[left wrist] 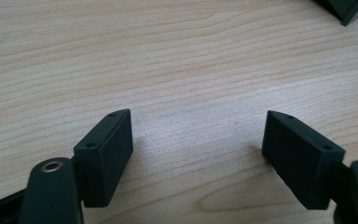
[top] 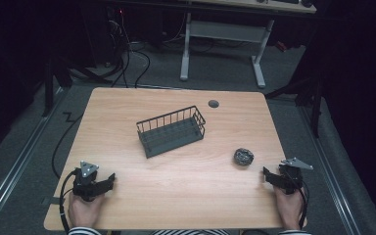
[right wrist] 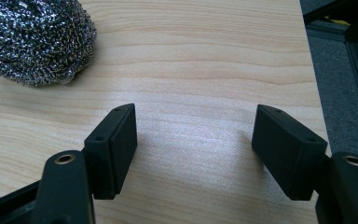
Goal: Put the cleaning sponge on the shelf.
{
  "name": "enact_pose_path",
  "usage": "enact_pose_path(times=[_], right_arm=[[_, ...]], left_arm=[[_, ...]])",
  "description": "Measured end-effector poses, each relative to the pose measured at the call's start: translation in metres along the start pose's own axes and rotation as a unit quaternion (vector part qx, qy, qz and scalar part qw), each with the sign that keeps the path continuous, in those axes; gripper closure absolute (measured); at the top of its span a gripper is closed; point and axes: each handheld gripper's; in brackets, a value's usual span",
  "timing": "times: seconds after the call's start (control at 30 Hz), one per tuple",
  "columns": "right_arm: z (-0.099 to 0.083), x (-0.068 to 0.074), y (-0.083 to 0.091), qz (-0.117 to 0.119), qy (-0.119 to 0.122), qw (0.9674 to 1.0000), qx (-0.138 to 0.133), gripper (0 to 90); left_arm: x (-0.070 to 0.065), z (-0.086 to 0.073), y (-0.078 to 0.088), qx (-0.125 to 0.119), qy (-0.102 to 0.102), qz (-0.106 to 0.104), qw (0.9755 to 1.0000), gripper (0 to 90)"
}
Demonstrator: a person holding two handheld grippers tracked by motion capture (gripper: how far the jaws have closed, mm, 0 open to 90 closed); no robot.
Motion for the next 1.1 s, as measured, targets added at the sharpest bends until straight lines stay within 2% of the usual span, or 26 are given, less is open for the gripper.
enact_pose_path(times=[0.3, 0.53, 0.7, 0.83, 1.1], right_arm=[[0.0, 0.001, 0.0, 0.003, 0.0, 1.0, -0.001, 31.2], [0.0, 0.001, 0.0, 0.003, 0.001, 1.0, -0.001, 31.1], [0.0, 0.001, 0.0, 0.003, 0.001, 1.0, -0.001, 31.1], [0.0, 0.001, 0.0, 0.003, 0.002, 1.0, -0.001, 31.1], [0.0, 0.001, 0.0, 0.004, 0.002, 1.0, -0.001, 31.1]], left_arm=[[-0.001, 0.002, -0.003, 0.0, 0.008, 0.003, 1.0, 22.8], [0.004, 0.007, -0.007, -0.015, 0.041, -0.041, 0.9982, 19.6], [0.001, 0.008, -0.008, -0.01, 0.027, -0.026, 0.9993, 22.4], [0.0, 0.008, -0.008, -0.011, 0.029, -0.02, 0.9993, 23.7], [-0.003, 0.013, -0.005, -0.005, 0.03, -0.033, 0.999, 24.9]])
Point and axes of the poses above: each handheld gripper's, and its own axes: y roughly backward along the jaws, z roughly out of its top, x roughly to its left, and after that the axes turned 3 degrees about -z, right-handed
